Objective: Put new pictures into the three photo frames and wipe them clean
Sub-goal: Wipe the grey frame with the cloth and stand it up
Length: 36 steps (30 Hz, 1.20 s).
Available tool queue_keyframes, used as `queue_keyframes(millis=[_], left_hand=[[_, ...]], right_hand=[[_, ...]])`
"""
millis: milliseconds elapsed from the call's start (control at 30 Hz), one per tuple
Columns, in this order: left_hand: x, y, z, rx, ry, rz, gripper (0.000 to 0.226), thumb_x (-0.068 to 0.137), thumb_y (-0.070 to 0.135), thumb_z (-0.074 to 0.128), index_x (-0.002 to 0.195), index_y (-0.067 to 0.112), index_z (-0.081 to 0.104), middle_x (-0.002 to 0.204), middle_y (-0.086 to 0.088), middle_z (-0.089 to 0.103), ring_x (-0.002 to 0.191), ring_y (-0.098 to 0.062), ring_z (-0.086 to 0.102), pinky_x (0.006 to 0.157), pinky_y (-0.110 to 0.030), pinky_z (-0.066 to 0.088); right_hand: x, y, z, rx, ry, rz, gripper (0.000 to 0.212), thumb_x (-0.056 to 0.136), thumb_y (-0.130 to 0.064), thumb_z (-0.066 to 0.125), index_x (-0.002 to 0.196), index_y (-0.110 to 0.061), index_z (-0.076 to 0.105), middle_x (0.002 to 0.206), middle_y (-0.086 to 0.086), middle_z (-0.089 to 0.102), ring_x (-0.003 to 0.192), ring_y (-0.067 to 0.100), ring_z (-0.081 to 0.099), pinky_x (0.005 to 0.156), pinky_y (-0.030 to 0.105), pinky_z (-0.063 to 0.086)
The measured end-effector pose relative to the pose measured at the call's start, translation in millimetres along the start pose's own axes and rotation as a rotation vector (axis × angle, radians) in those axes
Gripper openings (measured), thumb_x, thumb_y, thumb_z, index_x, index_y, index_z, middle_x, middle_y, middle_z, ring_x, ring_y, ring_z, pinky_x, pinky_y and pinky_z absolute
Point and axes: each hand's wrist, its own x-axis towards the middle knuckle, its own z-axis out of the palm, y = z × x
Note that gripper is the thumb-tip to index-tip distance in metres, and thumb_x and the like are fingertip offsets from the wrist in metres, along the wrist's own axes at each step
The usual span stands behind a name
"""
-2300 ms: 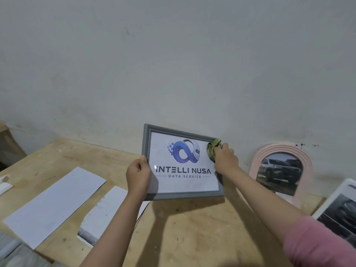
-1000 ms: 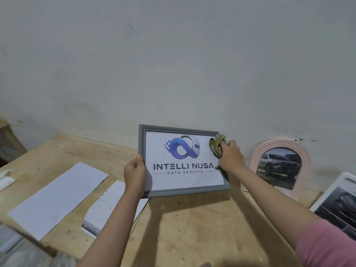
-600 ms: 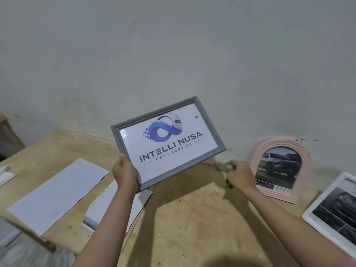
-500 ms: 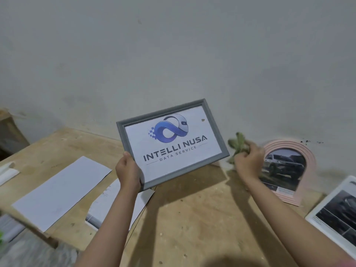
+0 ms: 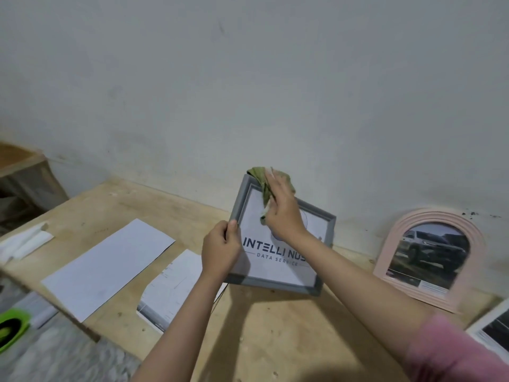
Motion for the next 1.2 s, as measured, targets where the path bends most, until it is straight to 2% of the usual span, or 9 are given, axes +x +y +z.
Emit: queue_keyframes(millis=[200, 300, 367, 467, 600, 767, 933, 1033, 1200], left_hand=[[9.4, 0.6, 12.0, -0.047, -0.009, -0.038, 0.042, 0.099, 0.019, 0.042, 0.059, 0.014, 0.033, 0.054, 0.002, 0.033, 0.052, -0.011, 0.032, 0.049, -0.021, 0.025], [17.1, -2.8, 15.0, -0.138, -0.007, -0.092, 0.042, 0.098, 0.01, 0.042, 0.057, 0.015, 0.036, 0.055, 0.001, 0.037, 0.054, -0.011, 0.033, 0.052, -0.023, 0.027], [20.0, -2.4, 17.3, -0.222, -0.016, -0.106, 0.04, 0.097, 0.008, 0.042, 0.057, 0.012, 0.036, 0.056, -0.001, 0.035, 0.054, -0.01, 0.03, 0.056, -0.03, 0.026], [24.3, -4.9, 23.5, -0.384, -0.09, -0.128, 0.041, 0.093, 0.037, 0.045, 0.068, 0.004, 0.05, 0.069, -0.008, 0.046, 0.067, -0.01, 0.041, 0.066, -0.031, 0.033], [24.1, 7.4, 26.8, -0.811, -0.222, -0.337, 0.065, 0.092, 0.064, 0.028, 0.113, 0.015, 0.065, 0.113, -0.002, 0.069, 0.11, -0.012, 0.062, 0.099, -0.034, 0.044], [27.6, 13.9, 28.1, -0.965, -0.283, -0.522, 0.084, 0.089, 0.071, 0.013, 0.101, 0.01, 0.07, 0.099, -0.009, 0.074, 0.096, -0.02, 0.07, 0.079, -0.031, 0.057], [34.0, 6.8, 6.1, -1.016, -0.381, -0.611, 0.078, 0.082, 0.07, 0.038, 0.099, 0.001, 0.07, 0.102, -0.02, 0.07, 0.099, -0.032, 0.067, 0.085, -0.038, 0.056], [43.0, 8.1, -9.3, -0.906, -0.574, -0.621, 0.066, 0.062, 0.066, 0.069, 0.083, 0.003, 0.07, 0.082, -0.017, 0.07, 0.079, -0.028, 0.07, 0.074, -0.032, 0.057], [53.5, 13.2, -7.6, -0.585, -0.686, -0.609, 0.049, 0.095, 0.034, 0.049, 0.056, 0.009, 0.065, 0.056, -0.006, 0.063, 0.05, -0.017, 0.062, 0.048, -0.019, 0.05]], right_hand=[[-13.3, -3.9, 13.9, 0.023, -0.168, -0.294, 0.088, 0.067, 0.022, 0.032, 0.147, -0.015, 0.028, 0.157, -0.002, 0.01, 0.146, 0.015, -0.005, 0.119, 0.046, 0.003], [-29.3, 5.8, 16.5, -0.008, -0.273, -0.315, 0.095, 0.065, 0.019, 0.034, 0.149, -0.023, 0.022, 0.159, -0.004, 0.006, 0.147, 0.016, 0.002, 0.114, 0.059, 0.016], [-37.8, 13.4, 19.0, -0.059, -0.159, -0.28, 0.09, 0.07, 0.017, 0.04, 0.15, -0.022, 0.02, 0.16, 0.002, 0.003, 0.147, 0.019, 0.002, 0.11, 0.064, 0.02], [-40.8, 12.6, 21.2, -0.198, -0.061, -0.109, 0.074, 0.08, 0.002, 0.041, 0.148, -0.021, 0.025, 0.159, 0.001, -0.006, 0.146, 0.016, -0.011, 0.105, 0.072, 0.007], [-45.5, 12.5, 17.3, -0.17, -0.251, -0.107, 0.074, 0.085, 0.003, 0.038, 0.15, -0.027, 0.018, 0.155, -0.011, -0.015, 0.141, 0.009, -0.021, 0.108, 0.066, 0.0], [-63.5, 13.4, 21.1, -0.182, -0.392, -0.207, 0.085, 0.073, 0.012, 0.038, 0.149, -0.025, 0.023, 0.154, -0.013, -0.015, 0.142, 0.006, -0.017, 0.108, 0.06, -0.006], [-60.4, 13.4, 12.6, -0.164, -0.477, -0.285, 0.078, 0.076, 0.014, 0.039, 0.146, -0.022, 0.034, 0.155, -0.015, -0.004, 0.143, 0.005, -0.007, 0.108, 0.059, -0.007], [-60.1, 12.6, 6.4, -0.213, -0.604, -0.391, 0.07, 0.079, 0.013, 0.044, 0.141, -0.018, 0.042, 0.158, -0.008, 0.007, 0.142, 0.005, -0.003, 0.108, 0.056, -0.009], [-62.9, 13.2, 8.2, -0.185, -0.638, -0.454, 0.053, 0.083, 0.002, 0.047, 0.134, -0.012, 0.05, 0.154, 0.005, 0.028, 0.143, 0.01, 0.007, 0.11, 0.059, -0.004]])
